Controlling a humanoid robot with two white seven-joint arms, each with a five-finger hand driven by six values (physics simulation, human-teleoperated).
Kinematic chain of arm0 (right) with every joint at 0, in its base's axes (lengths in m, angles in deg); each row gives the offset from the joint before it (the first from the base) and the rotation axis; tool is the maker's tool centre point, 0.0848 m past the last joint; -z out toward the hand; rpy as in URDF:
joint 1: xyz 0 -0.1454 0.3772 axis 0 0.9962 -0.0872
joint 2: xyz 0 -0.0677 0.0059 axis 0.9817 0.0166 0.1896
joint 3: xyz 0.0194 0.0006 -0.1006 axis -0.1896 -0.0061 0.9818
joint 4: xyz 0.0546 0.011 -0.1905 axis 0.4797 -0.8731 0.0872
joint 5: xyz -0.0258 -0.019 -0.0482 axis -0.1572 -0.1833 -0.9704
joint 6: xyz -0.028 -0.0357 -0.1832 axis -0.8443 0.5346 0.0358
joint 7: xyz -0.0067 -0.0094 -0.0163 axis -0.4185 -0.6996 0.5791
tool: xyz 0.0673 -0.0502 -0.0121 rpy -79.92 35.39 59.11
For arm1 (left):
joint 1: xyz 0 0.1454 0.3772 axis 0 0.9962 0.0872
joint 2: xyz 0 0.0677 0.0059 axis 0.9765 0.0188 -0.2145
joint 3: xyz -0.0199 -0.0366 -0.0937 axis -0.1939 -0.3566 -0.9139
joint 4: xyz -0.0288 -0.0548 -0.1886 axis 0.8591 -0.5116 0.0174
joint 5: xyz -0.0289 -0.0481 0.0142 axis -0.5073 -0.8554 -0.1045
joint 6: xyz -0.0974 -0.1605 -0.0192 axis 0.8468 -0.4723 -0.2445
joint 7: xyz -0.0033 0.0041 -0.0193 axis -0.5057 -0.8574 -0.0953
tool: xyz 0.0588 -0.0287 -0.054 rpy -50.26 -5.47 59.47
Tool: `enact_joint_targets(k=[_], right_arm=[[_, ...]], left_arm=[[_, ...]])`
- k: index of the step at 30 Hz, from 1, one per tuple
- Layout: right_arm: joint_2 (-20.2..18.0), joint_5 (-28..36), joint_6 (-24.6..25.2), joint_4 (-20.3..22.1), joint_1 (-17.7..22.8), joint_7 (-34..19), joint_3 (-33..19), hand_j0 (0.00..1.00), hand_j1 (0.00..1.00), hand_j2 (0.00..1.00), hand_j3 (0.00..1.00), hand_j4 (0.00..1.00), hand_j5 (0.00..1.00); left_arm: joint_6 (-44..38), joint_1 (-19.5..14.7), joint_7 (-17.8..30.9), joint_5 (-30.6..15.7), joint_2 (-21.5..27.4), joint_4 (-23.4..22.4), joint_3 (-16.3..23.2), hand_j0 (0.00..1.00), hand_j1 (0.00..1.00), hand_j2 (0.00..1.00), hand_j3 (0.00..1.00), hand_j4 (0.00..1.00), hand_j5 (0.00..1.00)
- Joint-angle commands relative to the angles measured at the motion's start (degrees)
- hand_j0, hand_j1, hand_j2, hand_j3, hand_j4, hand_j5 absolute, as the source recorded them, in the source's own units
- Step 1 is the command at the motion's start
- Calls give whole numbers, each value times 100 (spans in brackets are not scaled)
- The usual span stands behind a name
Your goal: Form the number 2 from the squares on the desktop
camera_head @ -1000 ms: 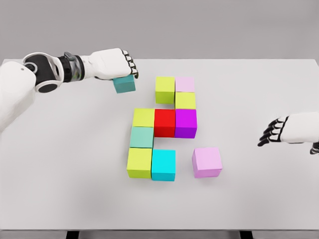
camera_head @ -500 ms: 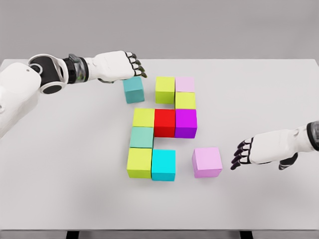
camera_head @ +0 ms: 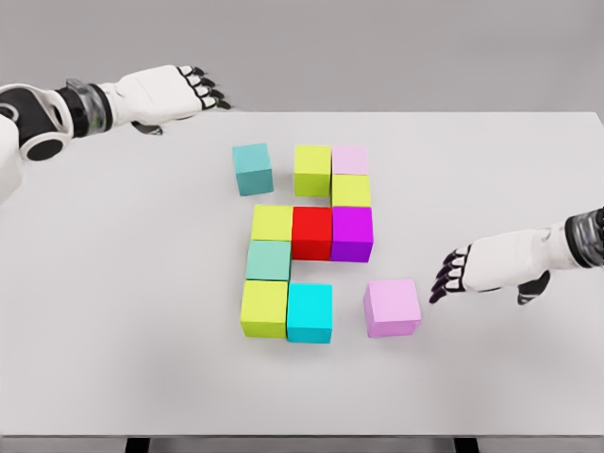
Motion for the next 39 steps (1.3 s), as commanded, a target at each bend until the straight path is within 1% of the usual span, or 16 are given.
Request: enact_joint_targets(k=[1,5,6,7,11,13,14,15,17,19,22,26,28,30,31,39], right_arm=[[104,25,11,-49,0,1,-6,100,100,100,100,100,100],[245,25,11,-31,0,1,-15,100,100,100,100,100,100],[297,25,11,-31,0,1,-15,100,100,100,100,100,100],[332,25,11,-22,0,1,-15,100,100,100,100,100,100],[385,25,11,-22,0,1,-6,100,100,100,100,100,100],[385,16,11,4,0,1,-6,100,100,100,100,100,100],[385,16,11,57,0,1,-6,100,100,100,100,100,100],[385,7,11,224,0,1,-6,100,100,100,100,100,100],[385,7,11,356,0,1,-6,100,100,100,100,100,100],[377,16,11,356,0,1,-6,100,100,100,100,100,100],[280,16,11,347,0,1,-6,100,100,100,100,100,100],[245,16,11,347,0,1,-6,100,100,100,100,100,100],[245,16,11,356,9,1,20,100,100,100,100,100,100],[113,16,11,619,26,1,56,100,100,100,100,100,100],[51,42,11,637,26,1,64,100,100,100,100,100,100],[86,78,11,646,44,1,64,100,100,100,100,100,100]], left_arm=[[-6,0,4,78,141,-11,-58,88,88,88,88,88,88],[-6,26,198,140,141,-37,3,88,88,88,88,88,88],[-6,26,198,166,141,-28,91,86,86,86,86,86,86],[-6,26,206,201,141,-19,170,81,81,81,81,81,81],[-6,18,206,289,132,42,469,81,81,81,81,81,81],[-6,18,206,289,141,60,486,81,81,81,81,81,81],[-6,18,206,298,150,86,495,81,81,81,81,81,81],[-6,-9,206,289,211,113,583,81,81,81,81,81,81],[-6,-9,206,280,360,279,601,82,82,82,82,82,82],[-6,9,206,280,510,534,706,83,83,83,83,83,83],[-6,9,206,263,536,622,803,84,84,84,84,84,84],[-6,0,206,245,519,745,1049,84,84,84,84,84,84],[-6,0,206,236,492,745,1067,84,84,84,84,84,84],[-6,0,206,236,466,737,1110,84,84,84,84,84,84],[-6,-9,206,236,449,728,1119,85,85,85,85,85,85],[-6,-35,206,272,299,649,1119,85,85,85,85,85,85]])
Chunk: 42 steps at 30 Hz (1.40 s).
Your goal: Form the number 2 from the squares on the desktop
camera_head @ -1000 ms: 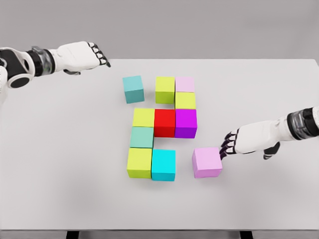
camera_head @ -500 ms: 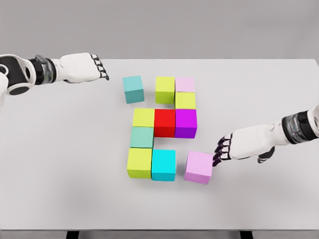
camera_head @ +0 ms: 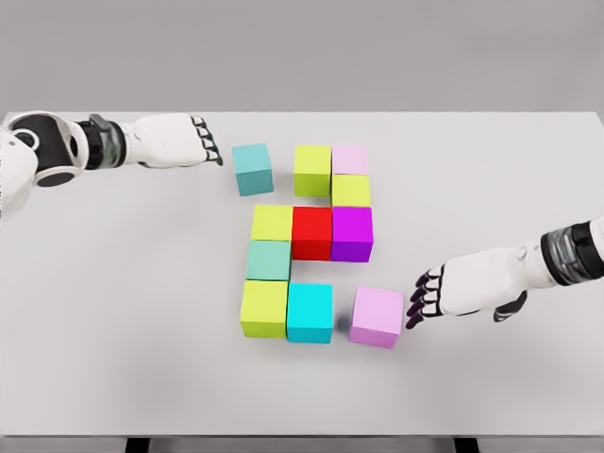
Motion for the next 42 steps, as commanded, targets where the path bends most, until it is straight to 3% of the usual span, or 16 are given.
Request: enact_joint_targets(k=[1,14,42], right_arm=[[30,37,11,10,0,1,0,100,100,100,100,100,100],[241,46,11,1,0,1,-44,100,100,100,100,100,100],[470,37,11,-201,-18,1,-167,100,100,100,100,100,100]], left_arm=[[-6,0,-2,-5,-74,-21,4,85,85,85,85,85,85],[-6,-105,-2,13,-285,-391,21,85,85,85,85,85,85],[-6,-211,-2,-5,-505,-478,4,85,85,85,85,85,85]])
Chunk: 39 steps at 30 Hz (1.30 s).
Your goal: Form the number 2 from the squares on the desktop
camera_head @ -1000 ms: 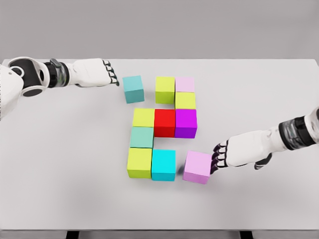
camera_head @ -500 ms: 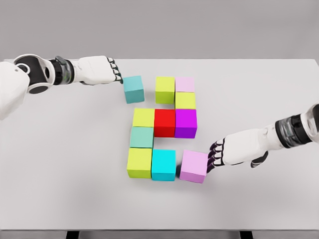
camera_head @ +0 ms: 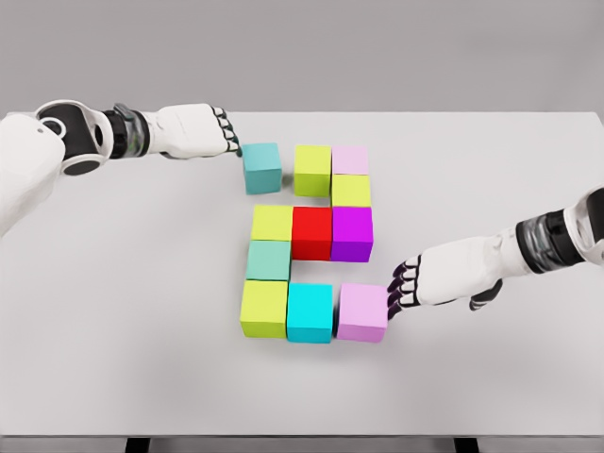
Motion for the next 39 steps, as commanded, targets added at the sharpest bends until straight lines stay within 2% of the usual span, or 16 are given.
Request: enact_joint_targets(k=[1,24,26,28,30,31,32,33,34,35,36,37,39], right_arm=[[14,24,11,-20,0,1,-5,100,100,100,100,100,100],[66,24,11,-20,0,1,-14,100,100,100,100,100,100],[-30,24,11,-125,-9,1,-154,100,100,100,100,100,100],[-346,33,11,-169,-9,1,-497,100,100,100,100,100,100],[-759,208,11,-178,44,1,-1129,100,100,100,100,100,100],[-944,647,11,-231,166,1,-1665,100,100,100,100,100,100],[-1058,902,11,-301,281,1,-1990,100,100,100,100,100,100],[-1400,1647,11,-406,640,1,-2884,100,100,100,100,100,100],[-1612,2474,11,-547,1045,1,-3344,100,100,100,100,100,100],[-1665,3142,11,-784,1353,1,-3476,100,100,100,100,100,100],[-1604,4065,11,-1240,1634,1,-3486,100,100,100,100,100,100],[-1446,4839,11,-1522,1959,1,-3477,100,100,100,100,100,100],[-1094,5859,11,-1663,2645,1,-3503,100,100,100,100,100,100]], left_arm=[[-5,-9,-2,-19,-41,-79,-10,86,86,86,86,86,86],[-5,-79,-2,-1,-270,-396,-1,87,87,87,87,87,87],[-5,-79,-2,-1,-270,-457,-1,87,87,87,87,87,87],[-5,-79,-2,-1,-270,-528,-1,87,87,87,87,87,87],[-5,-79,-2,-1,-270,-536,7,87,87,87,87,87,87],[-5,-79,-2,-1,-270,-536,7,87,87,87,87,87,87],[-5,-70,-2,-1,-270,-536,7,87,87,87,87,87,87],[-5,-70,-2,-1,-270,-536,16,87,87,87,87,87,87],[-5,-70,-2,-10,-270,-528,16,87,87,87,87,87,87],[-5,-70,-2,-10,-270,-528,16,87,87,87,87,87,87],[-5,-70,-2,-10,-270,-519,16,87,87,87,87,87,87],[-5,-70,-2,-10,-279,-510,16,87,87,87,87,87,87],[-5,-70,-2,-10,-279,-501,25,87,87,87,87,87,87]])
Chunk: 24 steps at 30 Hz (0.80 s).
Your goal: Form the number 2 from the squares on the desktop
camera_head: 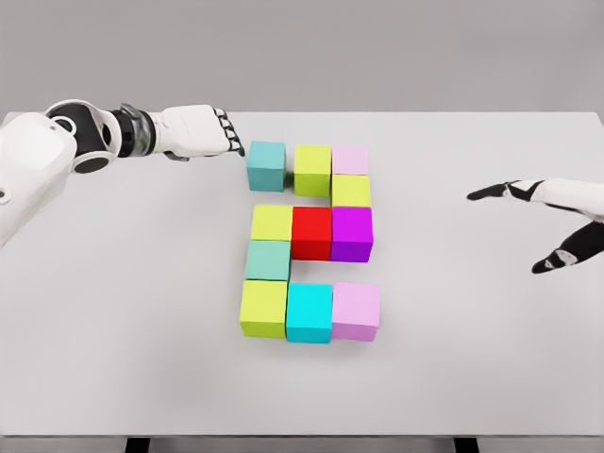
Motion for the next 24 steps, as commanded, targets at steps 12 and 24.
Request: enact_joint_targets(k=[12,24], right_arm=[[2736,-648,5,-2022,1835,1,-3763,100,100,100,100,100,100],[3184,-1175,5,-1653,2345,1,-3974,100,100,100,100,100,100]], left_arm=[[-6,0,-3,-27,-92,45,22,87,87,87,87,87,87],[-6,0,-3,-35,-127,54,22,87,87,87,87,87,87]])
